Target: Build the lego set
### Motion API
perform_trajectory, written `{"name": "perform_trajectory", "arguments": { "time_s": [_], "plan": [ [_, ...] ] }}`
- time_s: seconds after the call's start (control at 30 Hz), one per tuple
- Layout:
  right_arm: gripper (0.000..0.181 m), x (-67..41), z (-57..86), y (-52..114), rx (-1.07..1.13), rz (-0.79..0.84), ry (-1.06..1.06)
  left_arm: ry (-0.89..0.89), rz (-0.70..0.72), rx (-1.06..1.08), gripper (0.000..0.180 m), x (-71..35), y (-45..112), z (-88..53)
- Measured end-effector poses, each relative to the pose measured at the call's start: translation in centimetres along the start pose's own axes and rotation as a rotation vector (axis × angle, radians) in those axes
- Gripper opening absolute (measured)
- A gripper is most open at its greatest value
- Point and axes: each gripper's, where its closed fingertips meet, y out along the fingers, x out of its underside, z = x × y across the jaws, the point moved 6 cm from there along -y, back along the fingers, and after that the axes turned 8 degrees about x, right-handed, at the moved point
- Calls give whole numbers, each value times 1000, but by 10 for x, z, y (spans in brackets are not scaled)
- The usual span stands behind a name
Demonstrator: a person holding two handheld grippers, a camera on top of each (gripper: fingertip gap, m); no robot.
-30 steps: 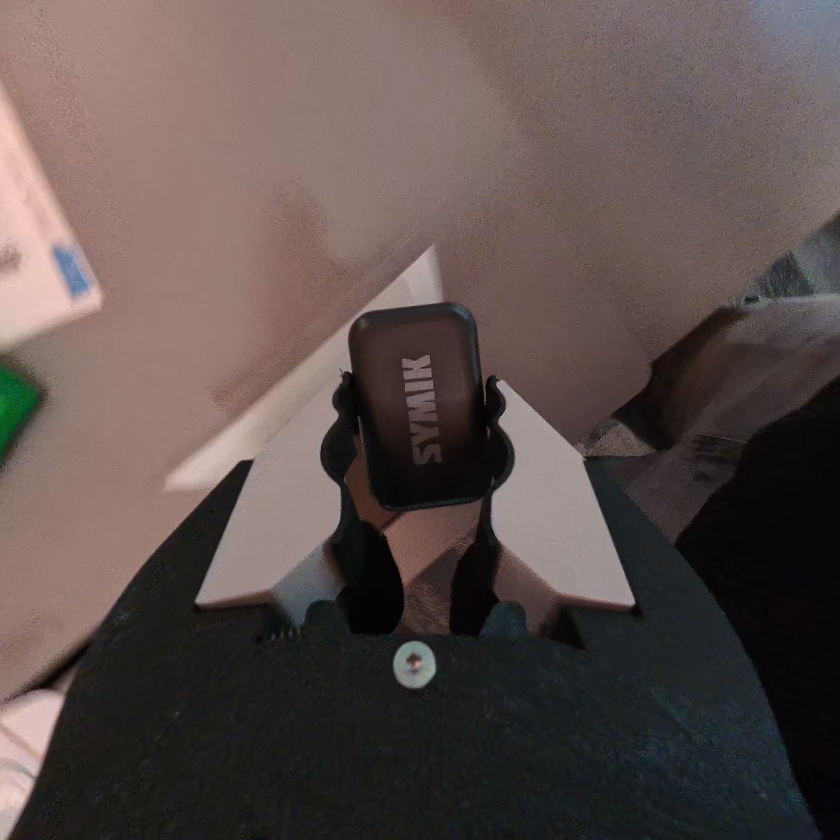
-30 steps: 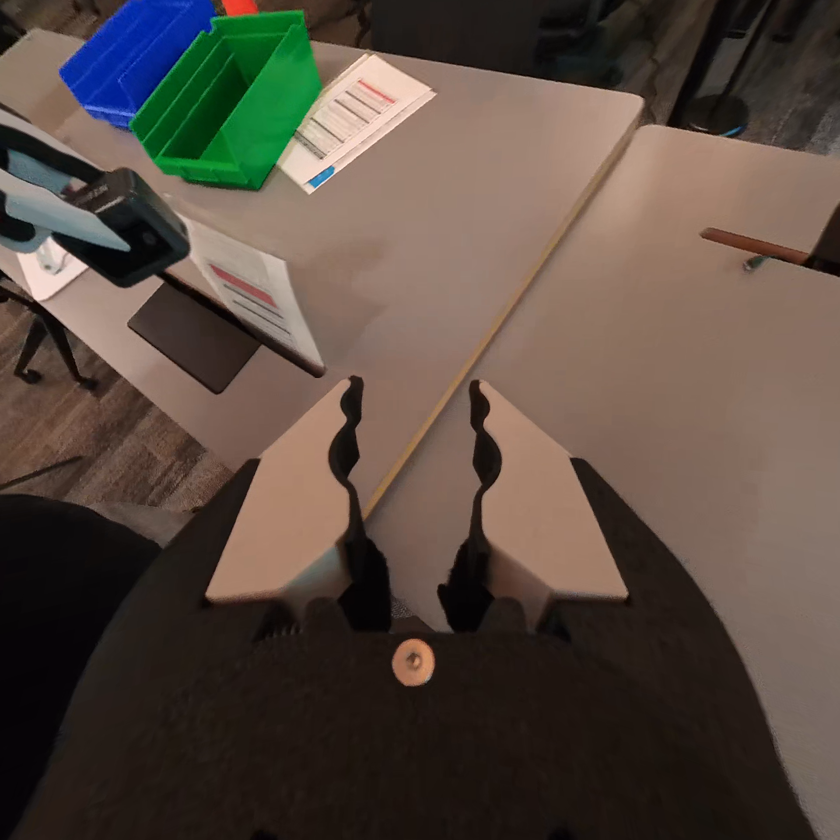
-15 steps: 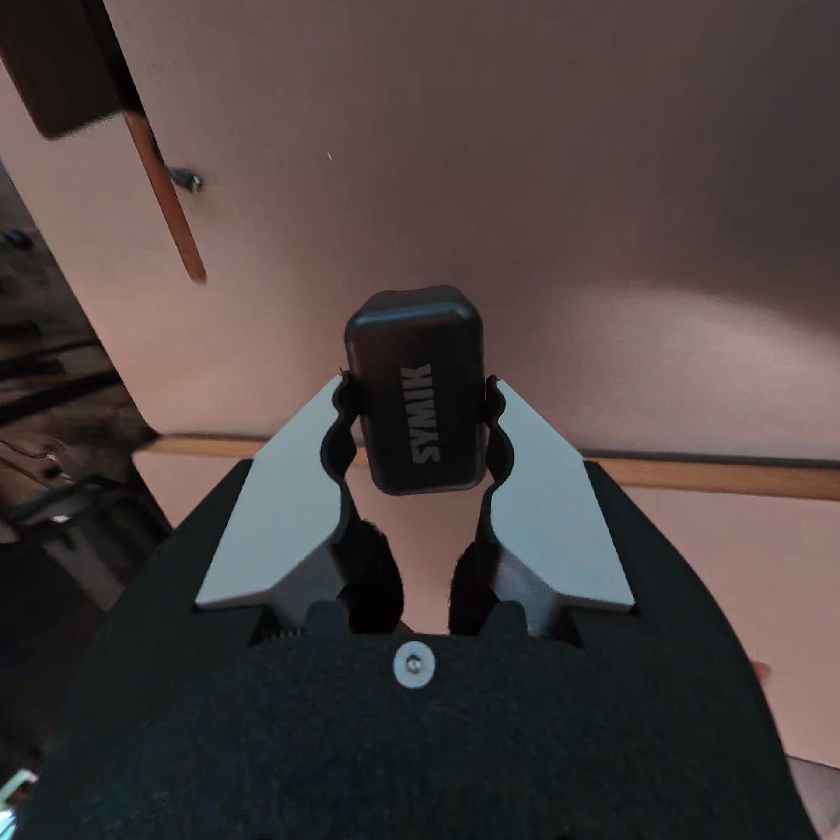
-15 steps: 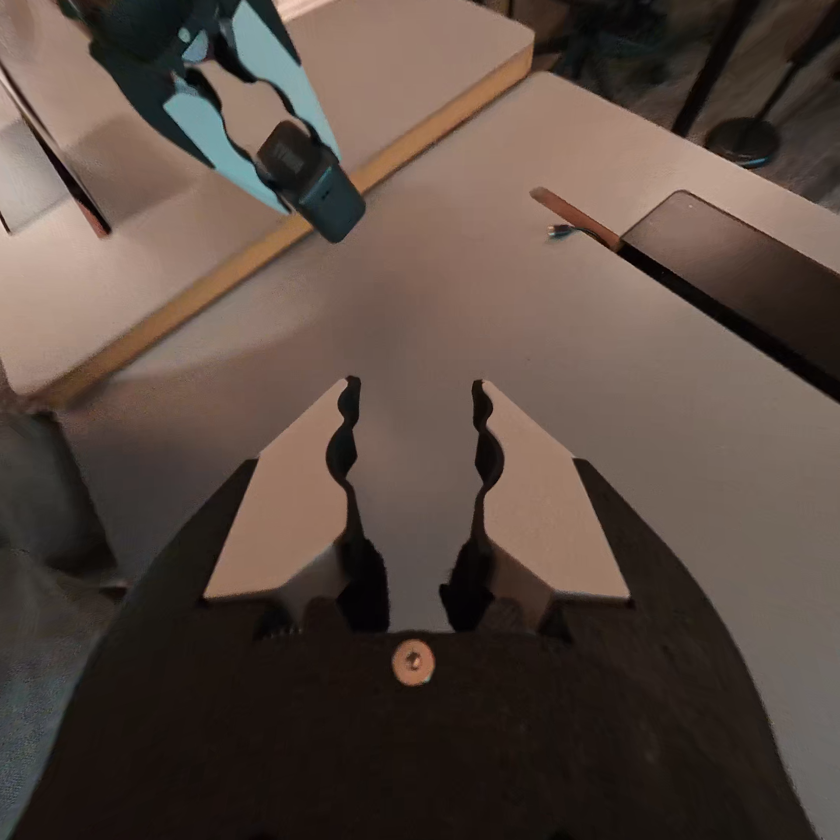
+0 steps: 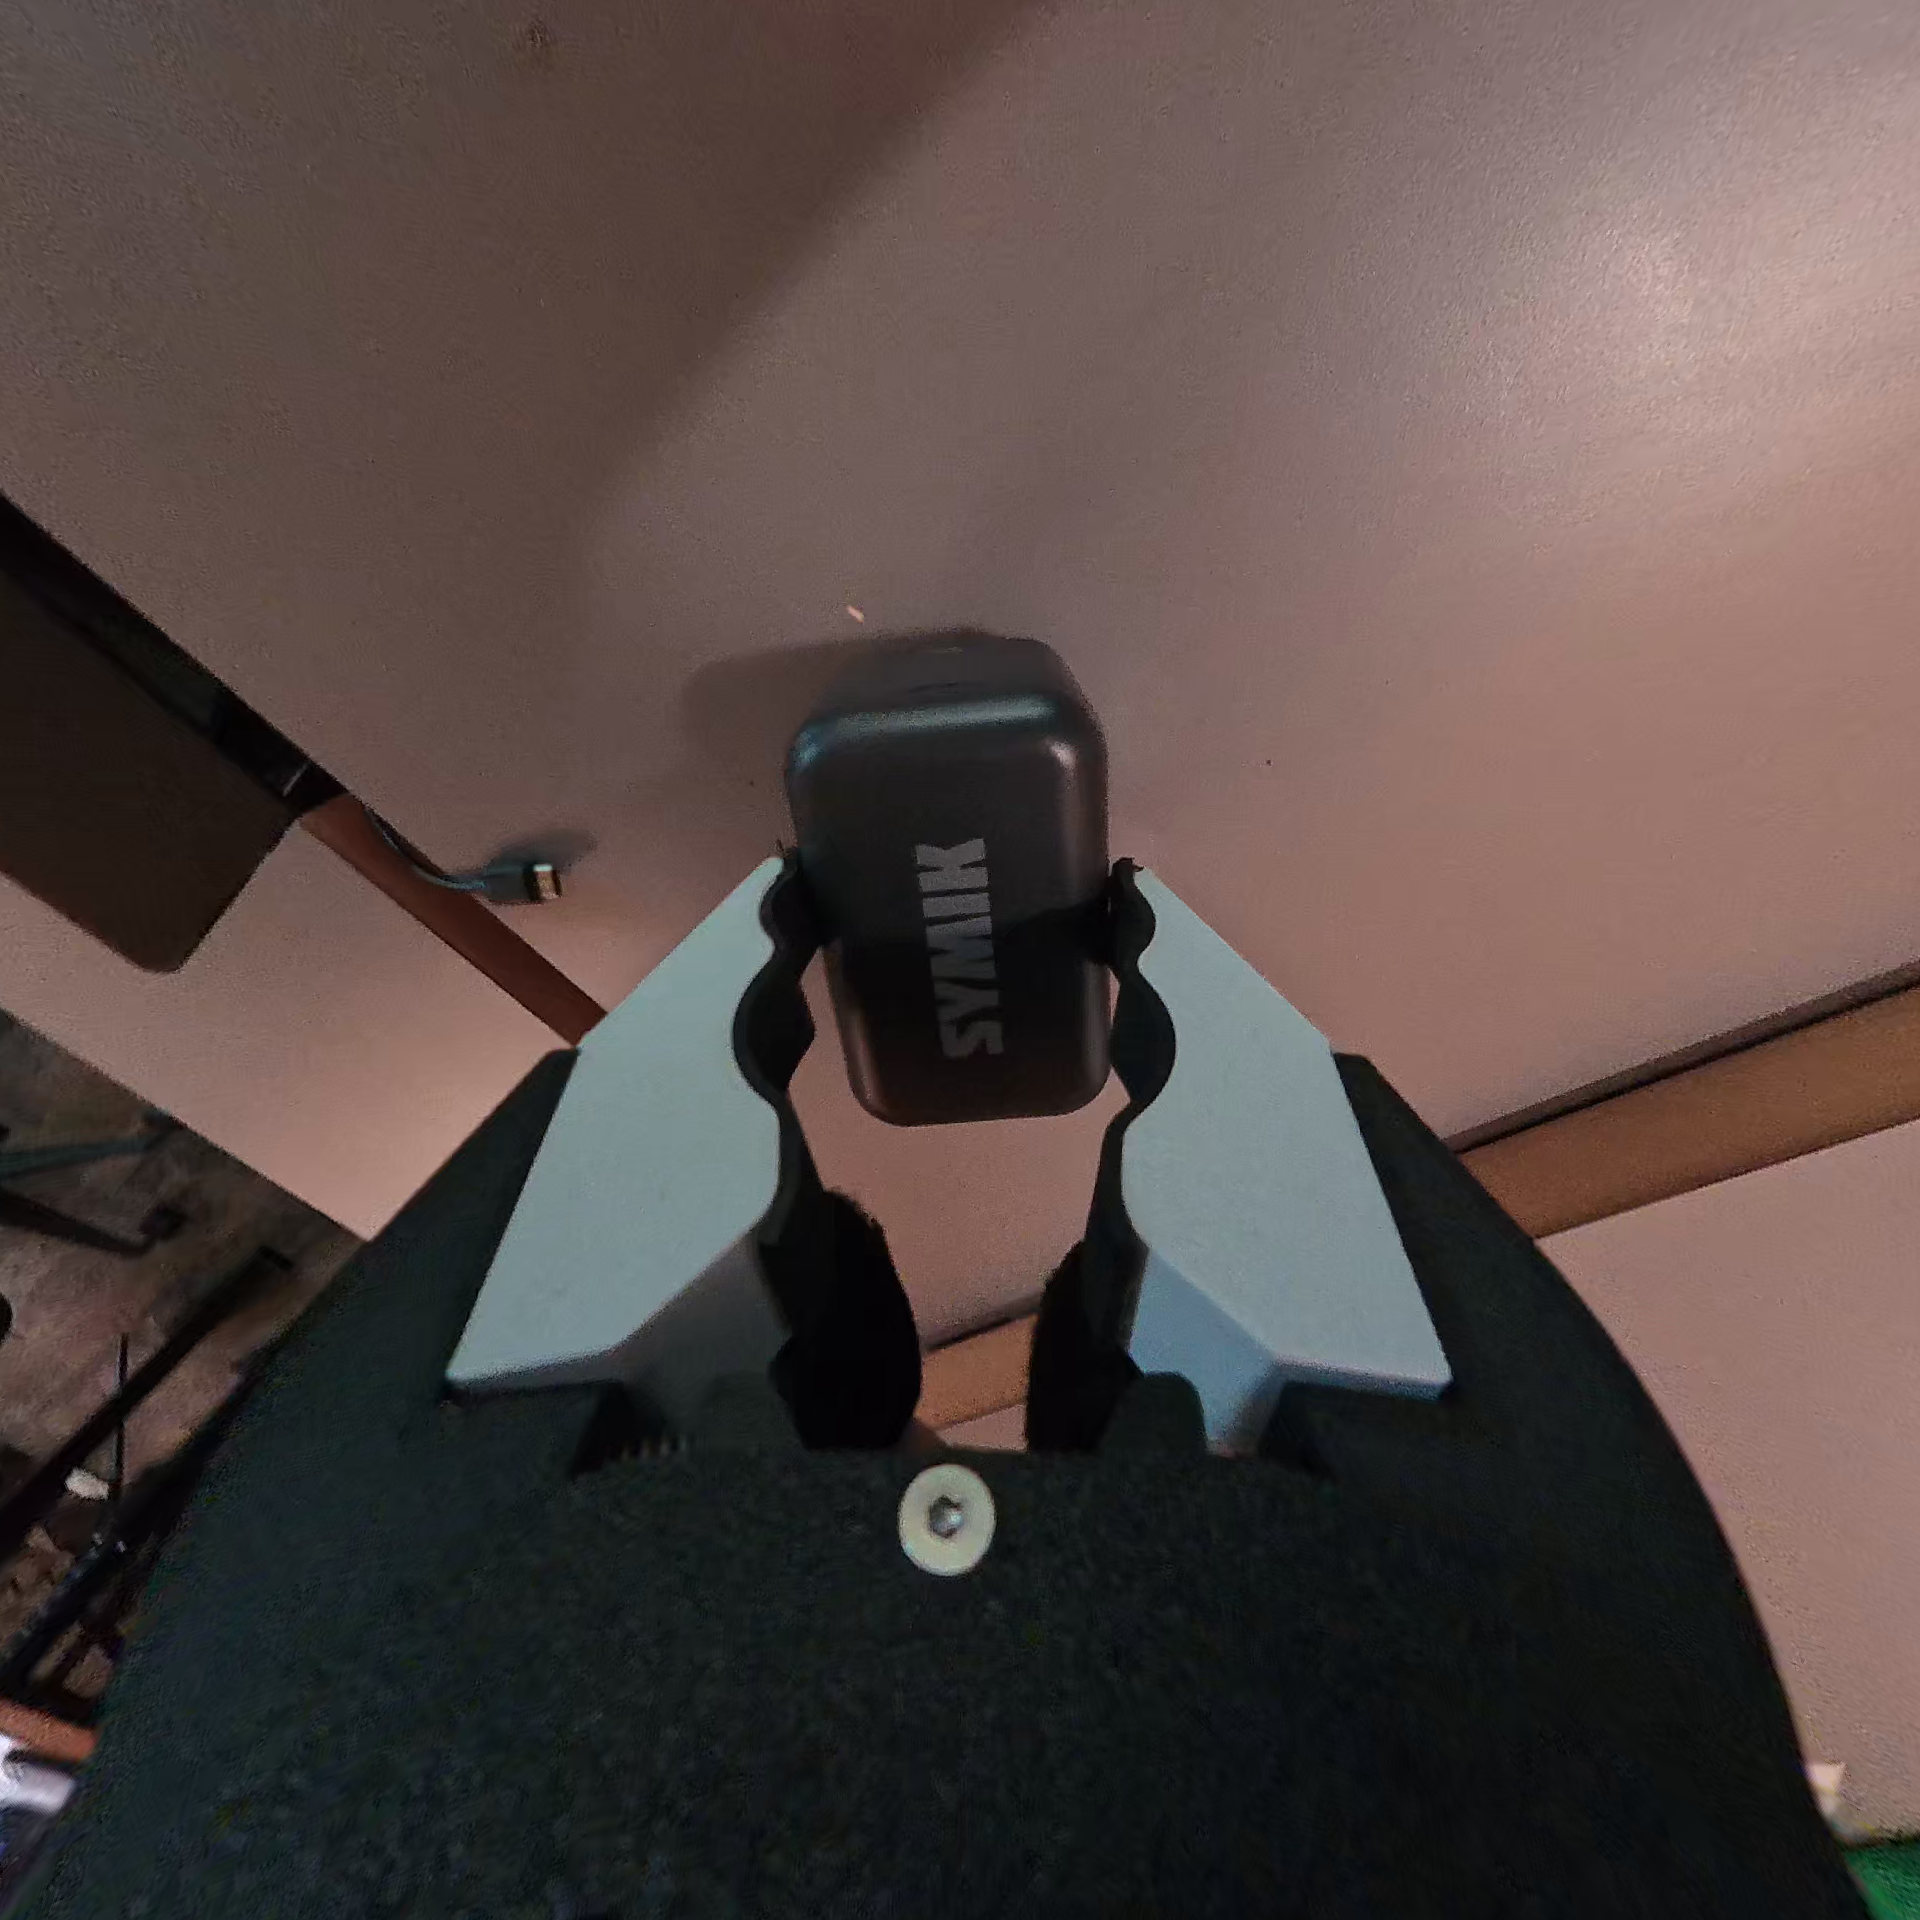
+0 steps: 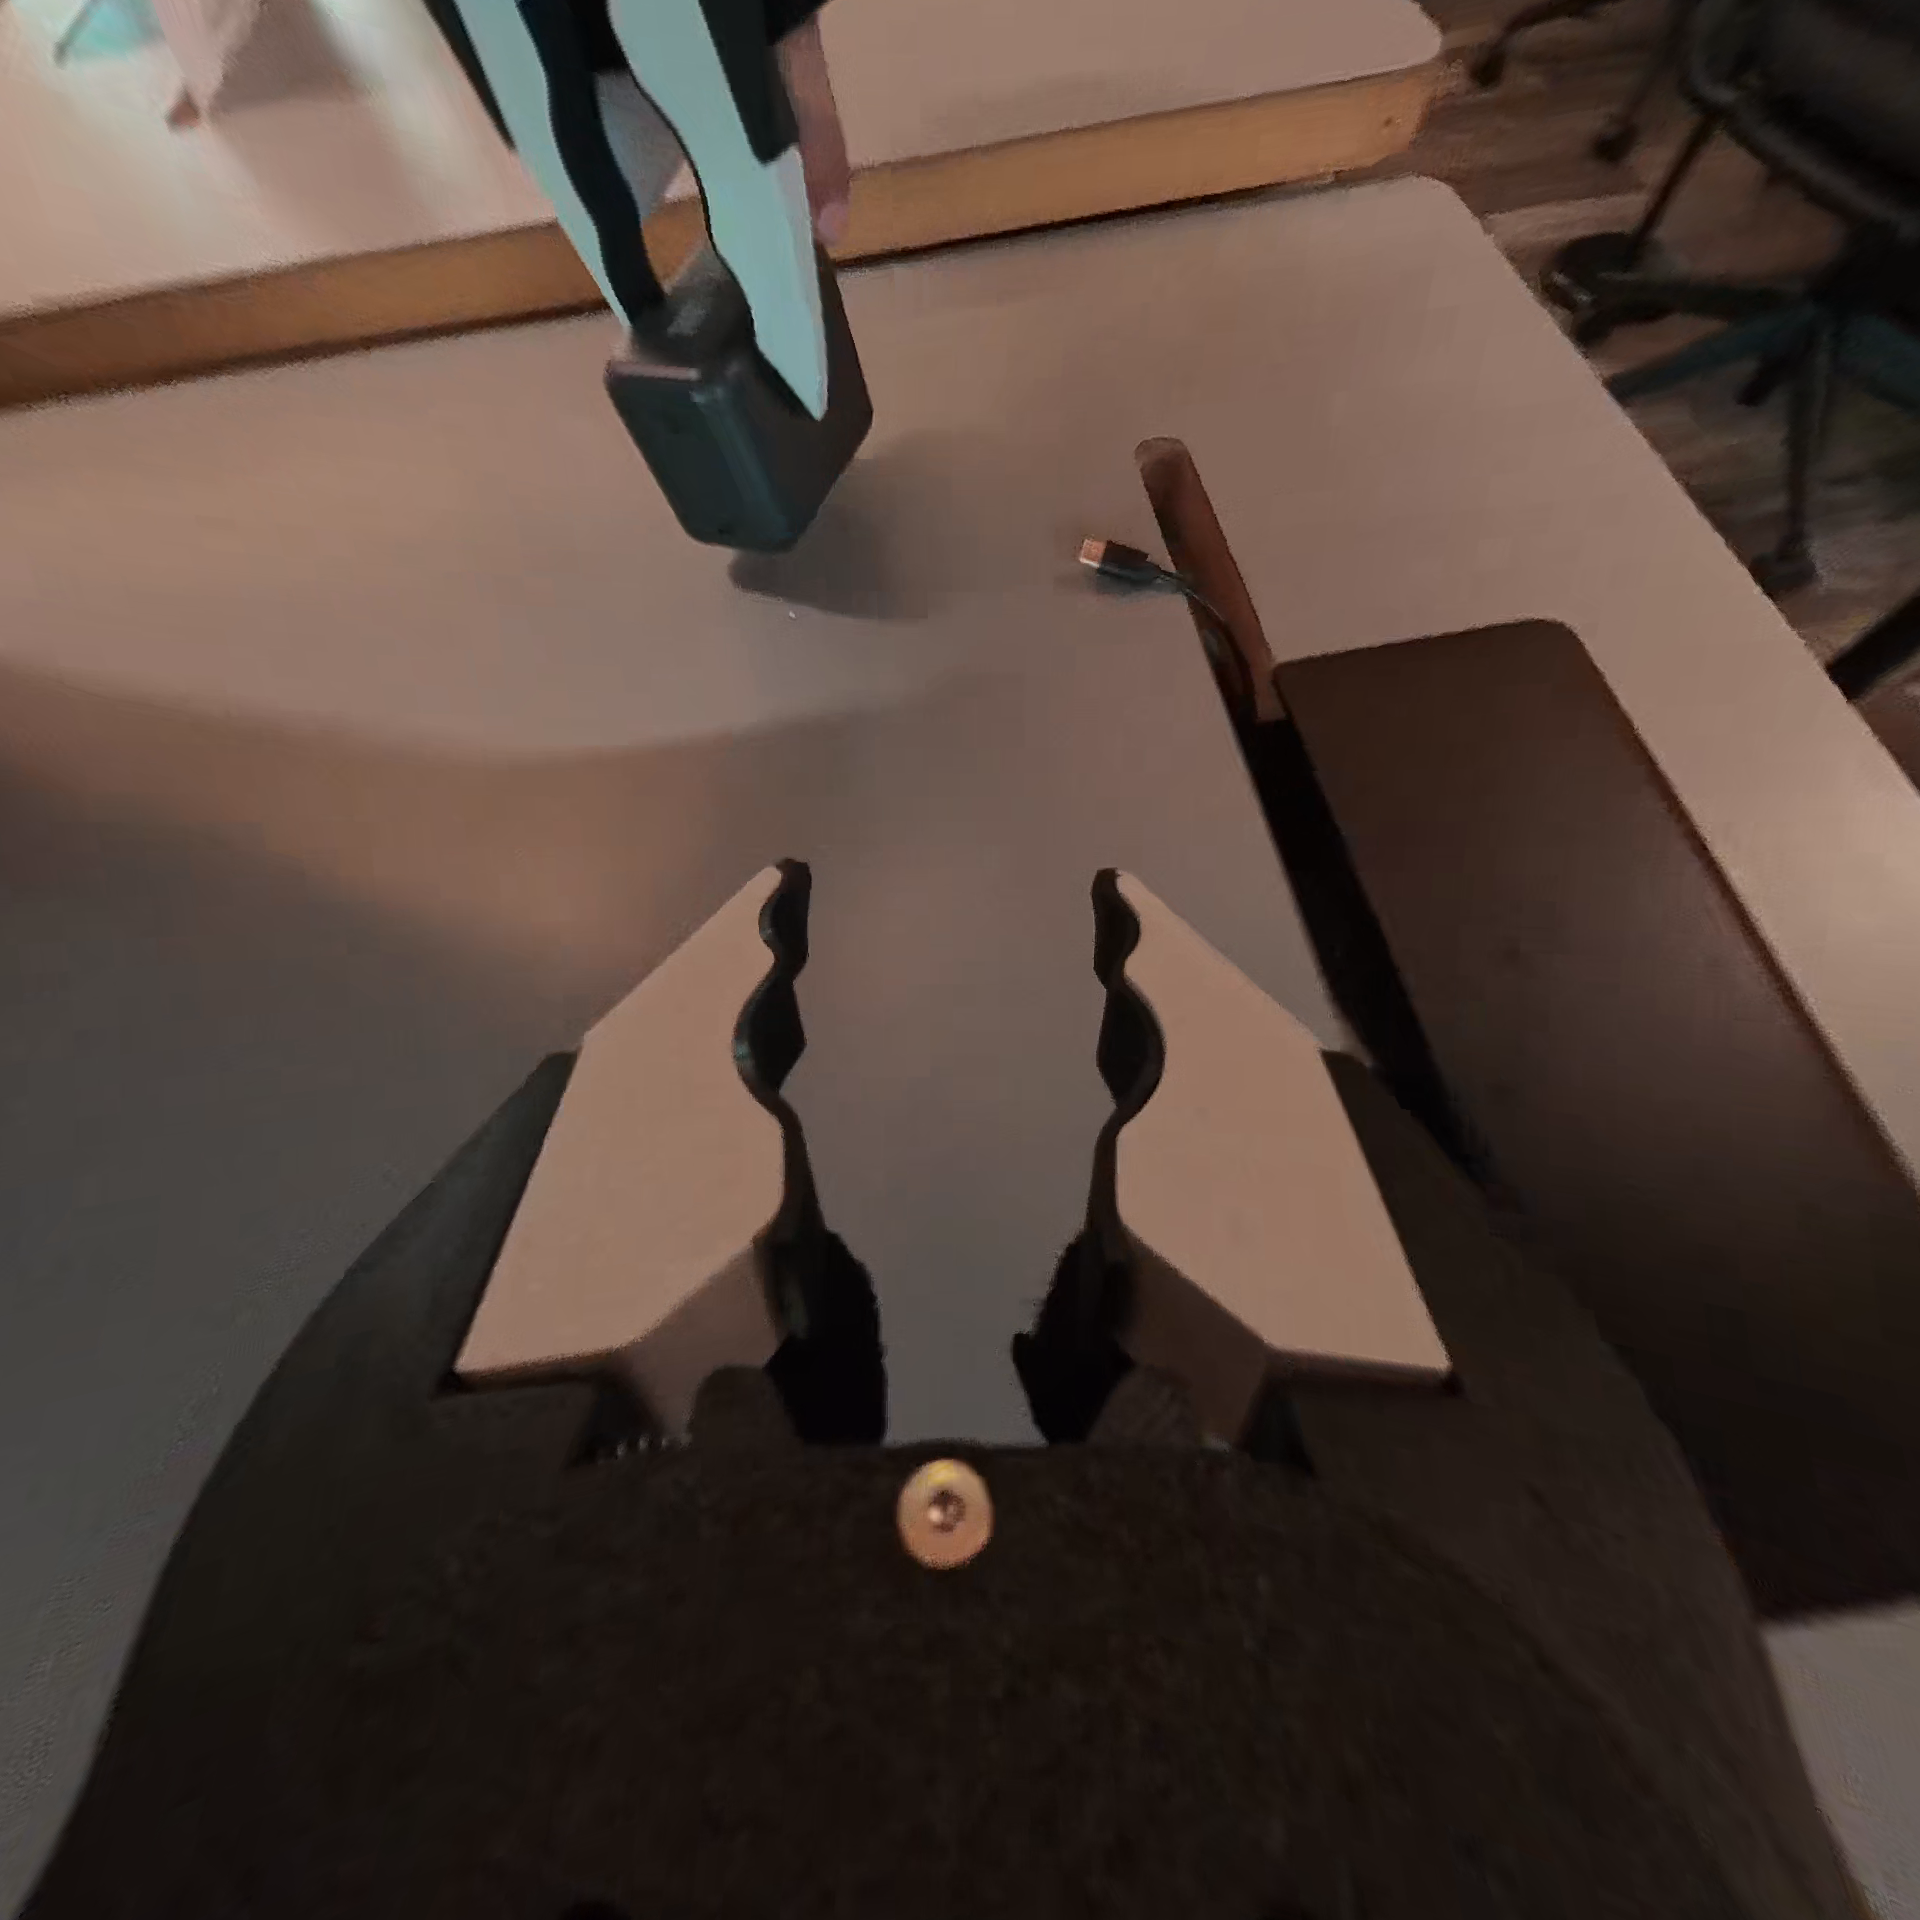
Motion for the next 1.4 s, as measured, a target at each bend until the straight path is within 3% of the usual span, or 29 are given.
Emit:
{"name": "perform_trajectory", "arguments": {
  "time_s": [0.17,0.27,0.4,0.6,0.8,1.07,1.4],
  "plan": [
    [48,-16,53,50,-121,30,-74,73,-5,69,54,3,5,-12],
    [46,-32,69,73,-167,53,-128,12,18,80,54,6,10,-18],
    [43,-50,73,102,-267,105,-189,-230,78,99,54,18,13,-22],
    [31,-57,65,149,-463,57,-373,-696,167,120,54,41,13,-33],
    [25,-53,58,179,-563,-3,-582,-932,262,102,54,47,13,-45],
    [14,-50,55,195,-605,-46,-626,-1097,276,24,55,47,14,-56],
    [11,-52,55,191,-570,-79,-459,-1211,261,-45,55,45,14,-68]
  ]
}}
